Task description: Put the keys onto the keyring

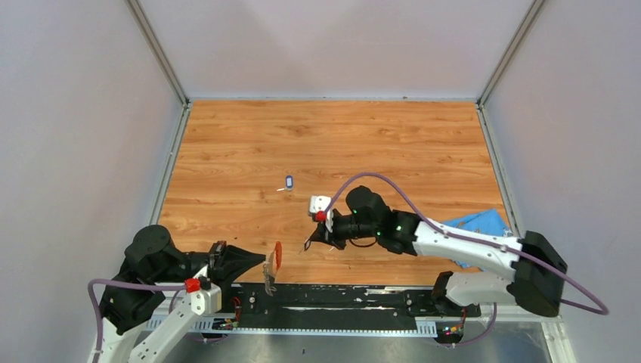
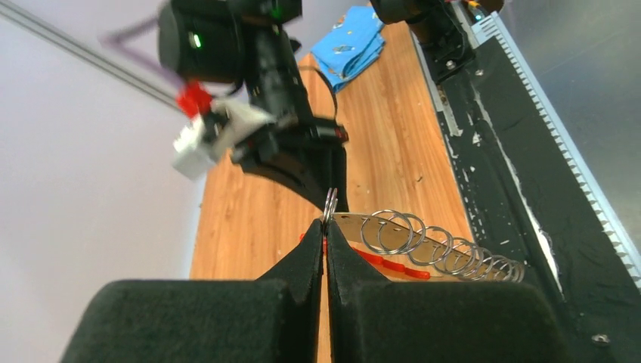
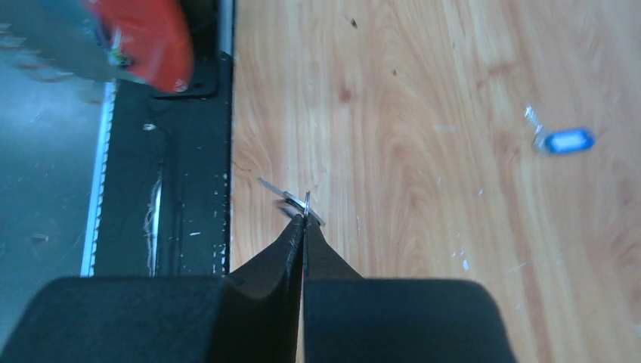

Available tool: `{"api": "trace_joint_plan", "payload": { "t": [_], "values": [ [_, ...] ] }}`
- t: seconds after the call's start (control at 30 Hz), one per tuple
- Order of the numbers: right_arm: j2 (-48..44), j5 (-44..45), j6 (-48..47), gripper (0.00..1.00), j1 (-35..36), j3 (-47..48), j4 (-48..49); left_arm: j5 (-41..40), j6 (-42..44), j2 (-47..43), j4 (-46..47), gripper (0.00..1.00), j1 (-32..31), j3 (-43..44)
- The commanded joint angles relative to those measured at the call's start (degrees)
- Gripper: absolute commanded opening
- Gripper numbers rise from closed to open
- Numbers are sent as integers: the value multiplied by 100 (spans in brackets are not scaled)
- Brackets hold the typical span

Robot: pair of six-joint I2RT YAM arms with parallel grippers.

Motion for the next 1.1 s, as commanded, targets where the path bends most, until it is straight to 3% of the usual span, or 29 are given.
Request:
{"api": "trace_joint_plan", "payload": {
  "t": [0.0,0.2,0.47,0.67,1.07],
  "values": [
    [-975,606,-1077,0,649,246,-1188,313,-17,290,-4,0,-20,97],
    [-1660,657,-2271,0,1099,947,-1872,535,-22,451,5,0,-20,113],
    [-954,540,-3251,0,1499,2652,-3143,836,387,315,5,0,-16,2],
    [-633,536,-3722,0,1825,3218,-3575,853,786,275,5,0,-18,93],
    [-29,583,-4412,0,2377,4293,-4498,1115,184,526,-4,0,-13,283]
  ]
}}
